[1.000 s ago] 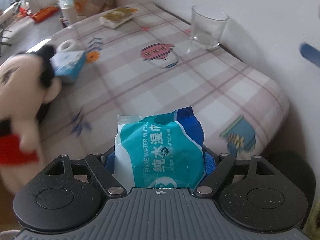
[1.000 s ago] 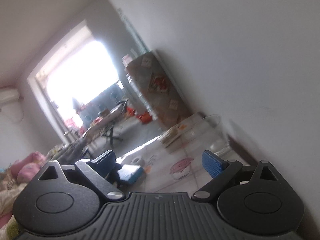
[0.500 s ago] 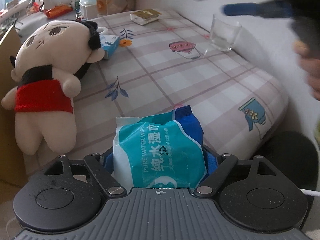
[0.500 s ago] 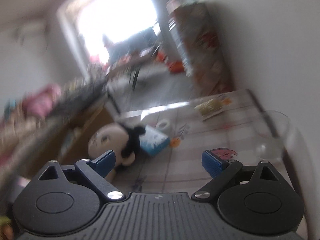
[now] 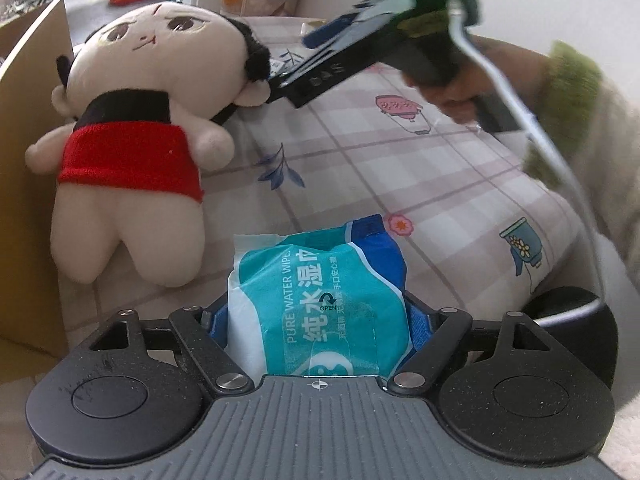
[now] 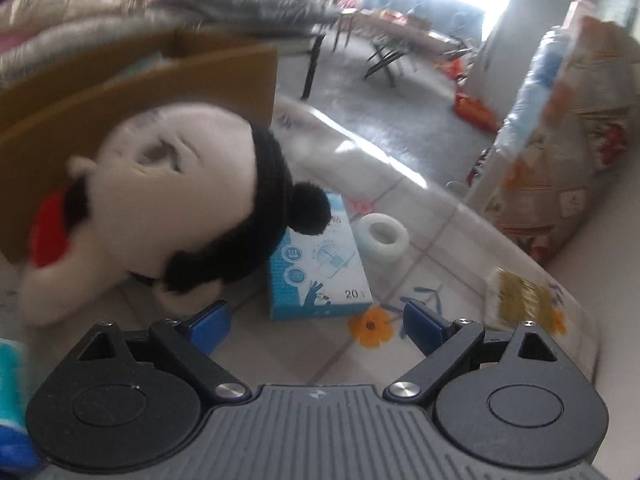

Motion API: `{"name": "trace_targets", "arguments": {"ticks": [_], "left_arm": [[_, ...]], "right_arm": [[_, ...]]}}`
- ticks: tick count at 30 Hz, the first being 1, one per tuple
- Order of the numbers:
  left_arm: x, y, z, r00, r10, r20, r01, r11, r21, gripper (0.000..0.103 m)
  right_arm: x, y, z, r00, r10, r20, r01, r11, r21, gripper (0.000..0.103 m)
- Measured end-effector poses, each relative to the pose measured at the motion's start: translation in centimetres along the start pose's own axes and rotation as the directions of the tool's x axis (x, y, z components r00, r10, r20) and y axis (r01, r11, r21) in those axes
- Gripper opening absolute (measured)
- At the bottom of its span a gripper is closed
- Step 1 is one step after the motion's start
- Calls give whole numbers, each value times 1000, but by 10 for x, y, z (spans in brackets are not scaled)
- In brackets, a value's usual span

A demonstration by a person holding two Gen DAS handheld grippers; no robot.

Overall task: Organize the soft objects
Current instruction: 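Lift the wipes pack with the left tool while the right tool reaches the blue bandage box, then grasp the blue bandage box with the right tool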

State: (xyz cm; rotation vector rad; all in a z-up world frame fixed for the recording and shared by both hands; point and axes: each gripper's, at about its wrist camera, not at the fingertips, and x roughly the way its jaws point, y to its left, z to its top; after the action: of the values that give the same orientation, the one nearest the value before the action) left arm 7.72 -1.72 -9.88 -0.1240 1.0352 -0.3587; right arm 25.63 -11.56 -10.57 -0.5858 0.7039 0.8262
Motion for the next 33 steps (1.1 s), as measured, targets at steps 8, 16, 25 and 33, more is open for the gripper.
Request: {"name": "trace_targets", "arguments": {"ticks": [8, 16, 25, 33], "left_arm": [[-3, 5, -3, 1000, -11, 7, 11, 1000, -8, 80], [-6, 7, -5, 1000, -2, 13, 2, 1000, -27, 80], [-5, 13, -8, 1000, -18, 23, 19, 998, -60, 80], [-10, 20, -13, 999, -36, 39, 39, 997, -66, 80]], "right_arm": [[43, -5, 14, 999, 35, -38, -36, 999, -40, 90], [38, -11, 6, 996, 81, -38, -78, 995, 62, 76], [-25, -12, -46, 982, 35, -184, 26, 948, 317, 76], [-101, 16, -104, 955, 75, -288, 88, 853, 515, 77]]}}
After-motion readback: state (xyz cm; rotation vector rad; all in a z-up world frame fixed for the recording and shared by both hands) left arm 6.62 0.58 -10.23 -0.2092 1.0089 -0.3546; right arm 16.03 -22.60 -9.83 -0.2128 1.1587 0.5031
